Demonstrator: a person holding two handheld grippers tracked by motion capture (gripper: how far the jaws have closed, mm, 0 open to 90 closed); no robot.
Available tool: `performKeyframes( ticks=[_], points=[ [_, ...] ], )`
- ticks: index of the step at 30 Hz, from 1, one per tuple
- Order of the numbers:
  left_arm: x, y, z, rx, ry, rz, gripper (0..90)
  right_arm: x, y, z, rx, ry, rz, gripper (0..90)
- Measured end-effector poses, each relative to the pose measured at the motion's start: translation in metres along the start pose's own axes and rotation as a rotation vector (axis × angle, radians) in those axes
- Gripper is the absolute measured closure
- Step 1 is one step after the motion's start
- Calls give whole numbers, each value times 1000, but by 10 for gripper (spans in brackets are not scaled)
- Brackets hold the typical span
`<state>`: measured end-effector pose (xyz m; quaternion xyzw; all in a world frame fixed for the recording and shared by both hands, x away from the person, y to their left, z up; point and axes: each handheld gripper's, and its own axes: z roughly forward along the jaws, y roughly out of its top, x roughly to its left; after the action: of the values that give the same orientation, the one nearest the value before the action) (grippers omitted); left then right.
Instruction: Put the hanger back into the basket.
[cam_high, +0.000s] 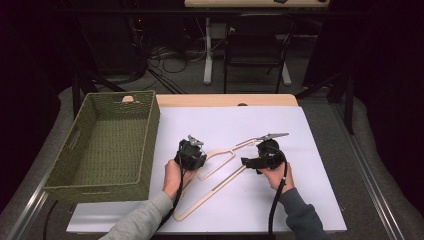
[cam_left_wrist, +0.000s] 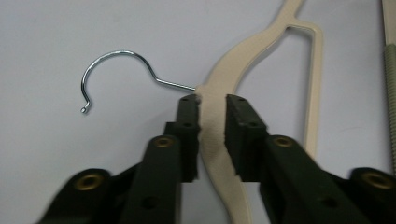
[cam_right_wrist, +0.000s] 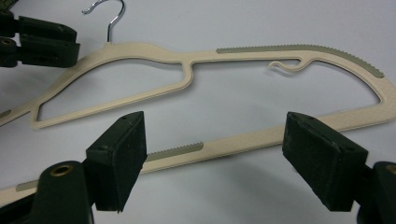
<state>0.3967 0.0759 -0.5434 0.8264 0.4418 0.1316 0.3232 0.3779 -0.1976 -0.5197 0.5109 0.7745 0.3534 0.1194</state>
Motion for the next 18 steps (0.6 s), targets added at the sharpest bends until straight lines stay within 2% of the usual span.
performKeyframes(
  ticks=[3,6,8,13,18],
  points=[
    [3,0,8,20,-39,-19,578,1,0,0,2,2,-2,215],
    [-1,2,13,27,-23,-6,566,0,0,1,1,2,-6,215],
    [-3,2,14,30,11,17,609,0,-1,1,1,2,-6,216],
    [-8,2,15,24,26,53,714,2,1,1,4,5,-1,215],
    [-2,2,13,21,-14,51,720,2,1,3,6,12,-1,215]
  ],
)
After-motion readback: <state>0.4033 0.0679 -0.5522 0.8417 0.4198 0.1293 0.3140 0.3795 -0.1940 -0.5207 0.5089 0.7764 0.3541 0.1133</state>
